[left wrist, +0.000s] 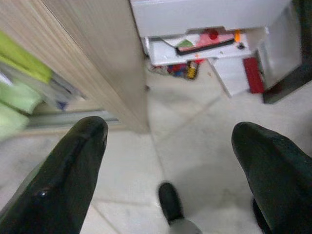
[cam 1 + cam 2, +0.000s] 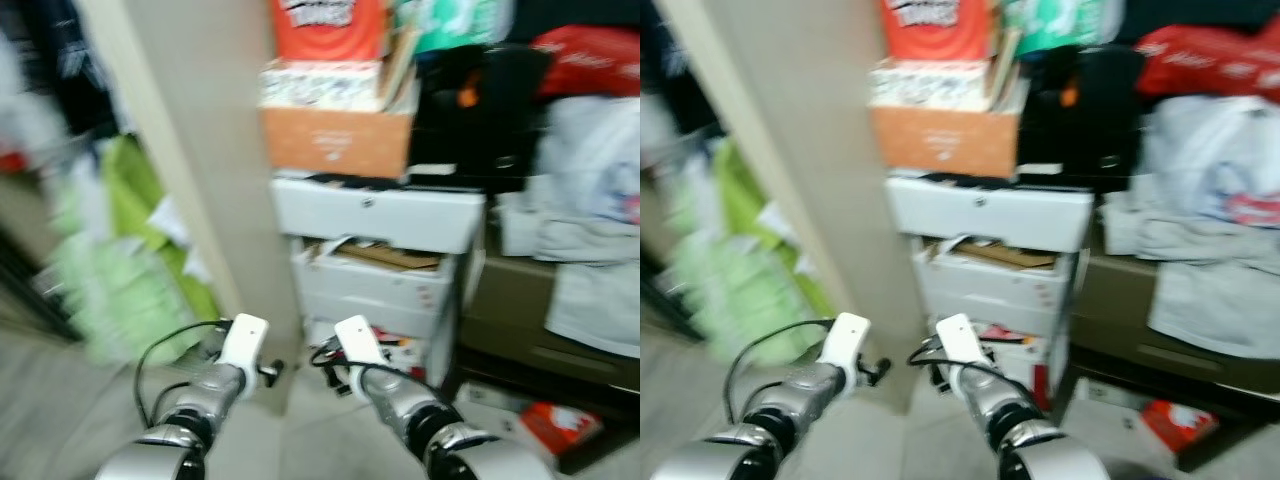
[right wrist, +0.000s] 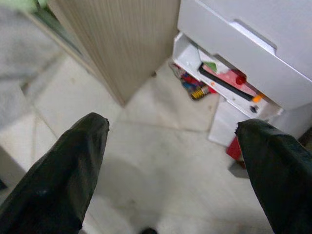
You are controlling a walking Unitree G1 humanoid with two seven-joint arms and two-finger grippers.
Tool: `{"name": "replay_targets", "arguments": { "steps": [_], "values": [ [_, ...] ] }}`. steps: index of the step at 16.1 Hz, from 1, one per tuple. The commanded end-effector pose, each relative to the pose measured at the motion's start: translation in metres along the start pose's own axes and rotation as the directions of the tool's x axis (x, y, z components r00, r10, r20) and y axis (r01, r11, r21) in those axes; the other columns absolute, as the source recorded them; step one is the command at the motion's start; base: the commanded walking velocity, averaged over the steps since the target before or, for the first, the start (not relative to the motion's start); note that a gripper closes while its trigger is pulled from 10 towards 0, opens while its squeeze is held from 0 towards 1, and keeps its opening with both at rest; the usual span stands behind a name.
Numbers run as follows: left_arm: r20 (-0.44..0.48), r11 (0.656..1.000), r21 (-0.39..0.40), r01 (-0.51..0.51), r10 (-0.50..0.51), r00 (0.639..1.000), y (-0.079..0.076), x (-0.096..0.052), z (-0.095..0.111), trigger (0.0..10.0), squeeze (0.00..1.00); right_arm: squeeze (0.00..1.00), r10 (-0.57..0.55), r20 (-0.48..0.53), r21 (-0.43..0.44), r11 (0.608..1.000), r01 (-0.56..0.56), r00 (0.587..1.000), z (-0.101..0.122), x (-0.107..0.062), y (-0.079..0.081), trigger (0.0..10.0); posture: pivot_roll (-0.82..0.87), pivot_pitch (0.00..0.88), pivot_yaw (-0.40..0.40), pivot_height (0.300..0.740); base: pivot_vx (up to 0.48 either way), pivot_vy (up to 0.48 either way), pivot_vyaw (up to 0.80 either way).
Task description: Clean up the room
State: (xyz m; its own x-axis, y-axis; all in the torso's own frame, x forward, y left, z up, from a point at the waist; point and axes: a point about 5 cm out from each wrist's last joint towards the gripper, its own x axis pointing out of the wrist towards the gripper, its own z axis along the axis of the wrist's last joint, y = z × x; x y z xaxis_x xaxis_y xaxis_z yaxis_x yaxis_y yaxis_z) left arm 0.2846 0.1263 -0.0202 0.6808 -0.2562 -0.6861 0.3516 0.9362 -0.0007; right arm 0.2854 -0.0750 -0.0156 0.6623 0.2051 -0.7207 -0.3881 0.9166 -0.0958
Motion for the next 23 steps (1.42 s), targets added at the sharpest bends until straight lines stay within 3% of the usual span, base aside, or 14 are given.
{"name": "replay_targets", "arguments": {
  "steps": [1, 12, 23],
  "values": [
    [-0.006, 1.0, 0.008, -0.014, 0.014, 1.0, 0.007, -0.0017, -0.0014, 10.0, 0.0, 0.0, 0.011, 0.01, 0.003, 1.0, -0.011, 1.0, 0.0047, 0.0003, 0.0041, 10.0, -0.11, 0.0, 0.051, 0.74, 0.0, 0.0, 0.8],
    [-0.005, 1.0, 0.011, -0.022, 0.022, 1.0, 0.0077, -0.0017, -0.0008, 10.0, 0.0, 0.0, 0.012, 0.013, 0.0, 1.0, -0.012, 1.0, 0.0055, 0.0003, 0.0046, 10.0, -0.11, 0.0, 0.05, 0.74, 0.0, 0.0, 0.77],
    [-0.003, 0.999, 0.001, -0.036, 0.036, 0.999, 0.0089, -0.0019, -0.0008, 10.0, 0.0, 0.0, 0.012, 0.016, -0.006, 1.0, -0.012, 1.0, 0.0058, 0.0003, 0.005, 10.0, -0.11, 0.0, 0.049, 0.74, 0.0, 0.0, 0.0]
  ]
}}
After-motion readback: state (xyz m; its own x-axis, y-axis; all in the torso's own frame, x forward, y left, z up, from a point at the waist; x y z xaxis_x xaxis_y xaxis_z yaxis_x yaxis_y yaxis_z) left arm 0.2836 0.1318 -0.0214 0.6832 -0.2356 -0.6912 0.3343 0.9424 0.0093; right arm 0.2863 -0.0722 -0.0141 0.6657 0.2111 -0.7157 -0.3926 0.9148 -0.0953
